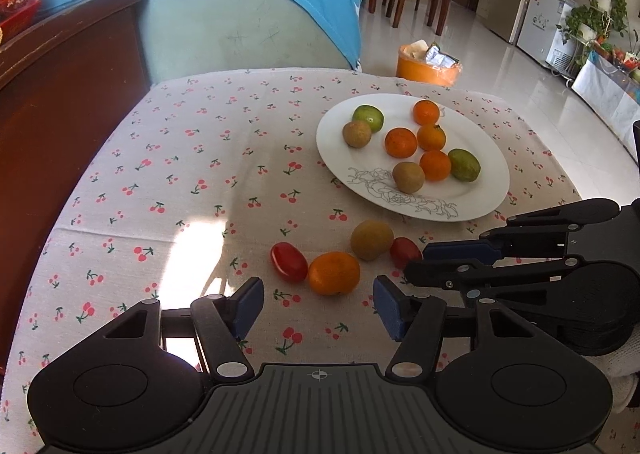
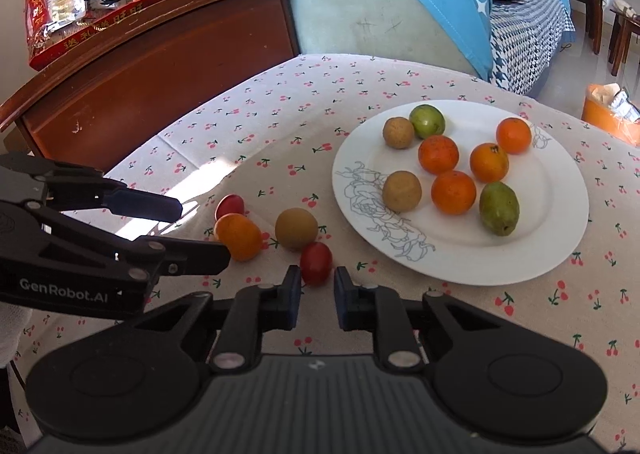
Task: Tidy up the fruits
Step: 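Move both grippers back to the remaining fruit on the tablecloth, then grasp a red cherry tomato with the right gripper while the left gripper grasps an orange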
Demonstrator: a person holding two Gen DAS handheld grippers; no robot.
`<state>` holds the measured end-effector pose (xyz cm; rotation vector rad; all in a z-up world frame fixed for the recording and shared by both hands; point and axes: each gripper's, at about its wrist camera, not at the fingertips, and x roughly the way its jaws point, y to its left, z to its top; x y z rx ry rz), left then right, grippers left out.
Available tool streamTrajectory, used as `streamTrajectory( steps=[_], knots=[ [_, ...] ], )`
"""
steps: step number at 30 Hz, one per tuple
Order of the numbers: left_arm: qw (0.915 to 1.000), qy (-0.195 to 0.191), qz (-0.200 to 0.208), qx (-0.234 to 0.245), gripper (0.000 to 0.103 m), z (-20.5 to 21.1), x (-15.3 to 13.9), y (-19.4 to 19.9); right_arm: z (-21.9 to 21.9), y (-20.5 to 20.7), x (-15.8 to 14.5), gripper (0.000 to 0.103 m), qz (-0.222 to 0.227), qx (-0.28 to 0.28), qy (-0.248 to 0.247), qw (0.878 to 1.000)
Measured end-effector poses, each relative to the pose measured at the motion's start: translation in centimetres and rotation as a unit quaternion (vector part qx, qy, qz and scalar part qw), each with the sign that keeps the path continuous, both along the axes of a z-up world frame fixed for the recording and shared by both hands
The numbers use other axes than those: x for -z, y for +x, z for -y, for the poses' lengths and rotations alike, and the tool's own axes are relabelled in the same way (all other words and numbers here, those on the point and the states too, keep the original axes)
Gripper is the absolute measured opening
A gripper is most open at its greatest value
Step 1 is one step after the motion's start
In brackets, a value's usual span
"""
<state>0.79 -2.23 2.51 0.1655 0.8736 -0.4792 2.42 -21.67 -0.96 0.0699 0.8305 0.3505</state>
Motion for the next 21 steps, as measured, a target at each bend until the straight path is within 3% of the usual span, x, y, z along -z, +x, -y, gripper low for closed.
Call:
streamTrajectory(
  steps=[6, 15, 21],
  knots=[
    [0.9998, -0.018, 0.003, 0.006, 0.050, 0.5, 0.4, -0.2, 0.9, -0.4, 0.0, 0.017, -0.003, 0.006, 0.004, 1.000],
    [0.9998, 0.002, 0.018, 0.008, 0.050, 1.5, 1.1, 0.1, 1.3, -0.4, -0.3, 0.022, 0.010, 0.008, 0.027, 1.000],
    [0.9997, 0.010, 0.019, 0.010, 0.043, 1.7, 2.0, 0.4, 0.8, -0.2, -0.3, 0.023, 0.016, 0.004, 0.025, 1.000]
  ],
)
